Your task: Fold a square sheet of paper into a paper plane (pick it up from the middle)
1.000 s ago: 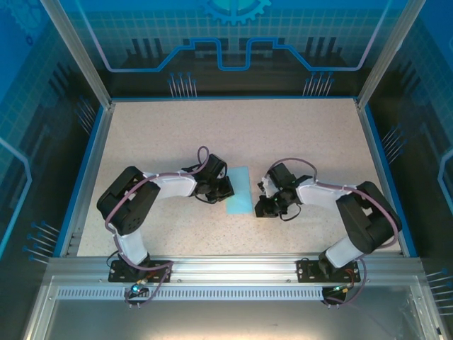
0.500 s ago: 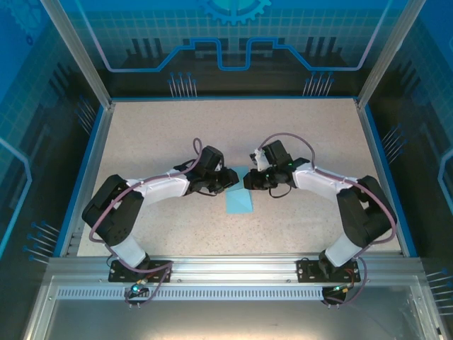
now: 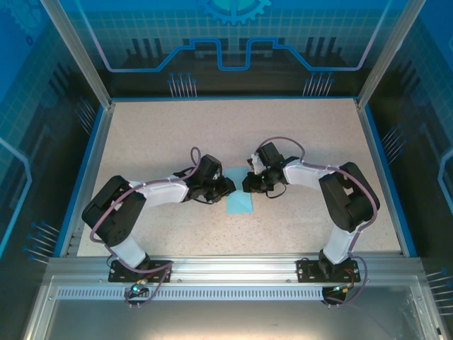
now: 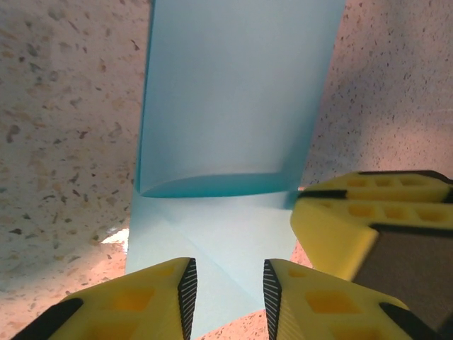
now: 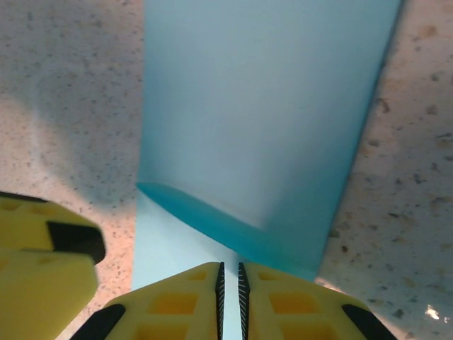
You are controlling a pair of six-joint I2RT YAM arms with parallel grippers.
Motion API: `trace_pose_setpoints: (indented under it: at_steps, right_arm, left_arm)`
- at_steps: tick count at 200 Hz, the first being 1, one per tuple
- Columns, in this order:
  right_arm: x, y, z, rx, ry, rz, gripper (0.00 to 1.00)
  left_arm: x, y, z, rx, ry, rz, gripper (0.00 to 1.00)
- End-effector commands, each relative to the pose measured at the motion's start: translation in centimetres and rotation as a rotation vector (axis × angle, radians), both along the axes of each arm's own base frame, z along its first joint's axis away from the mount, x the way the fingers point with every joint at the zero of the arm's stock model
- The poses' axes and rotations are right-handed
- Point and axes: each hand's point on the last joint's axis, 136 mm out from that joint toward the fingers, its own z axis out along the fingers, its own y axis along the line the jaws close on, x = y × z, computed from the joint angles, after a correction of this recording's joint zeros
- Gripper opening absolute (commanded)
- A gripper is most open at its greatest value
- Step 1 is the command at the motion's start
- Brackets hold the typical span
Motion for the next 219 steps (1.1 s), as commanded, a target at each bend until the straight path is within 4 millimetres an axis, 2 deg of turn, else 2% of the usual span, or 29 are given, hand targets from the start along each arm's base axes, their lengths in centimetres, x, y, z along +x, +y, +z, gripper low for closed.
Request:
trace_pose_setpoints:
  at_steps: [1,106,132,174,219]
  right_arm:
    - [1.1,-1.0,-0.6,-0.03,0.012,-0.045,0.14]
    - [0.8,-1.4,-2.2,-0.024,0.068,-0.071,0.15]
    - [0.8,-1.6,-2.2,-0.025,0.069,-0.075,0.15]
    - [0.6,-1.6,-2.4,-0.023,0.075,-0.076,0.15]
    - [0.4,-1.7,-2.7,-0.02,0.082,-0.076,0.15]
  left_arm:
    - [-0.6,-0.4,-0.7,-0.016,0.026,-0.008,0.35]
    - [-0.1,-1.1,-1.8,0.0,0.051,-0.024,0.45]
    - [0.1,-1.4,-1.9,-0.003,0.048,-0.03,0.45]
    - [0.8,-1.9,-1.4,-0.008,0.028,-0.039,0.39]
    - [1.1,-2.2,-1.8,-0.007,0.032,-0.038,0.4]
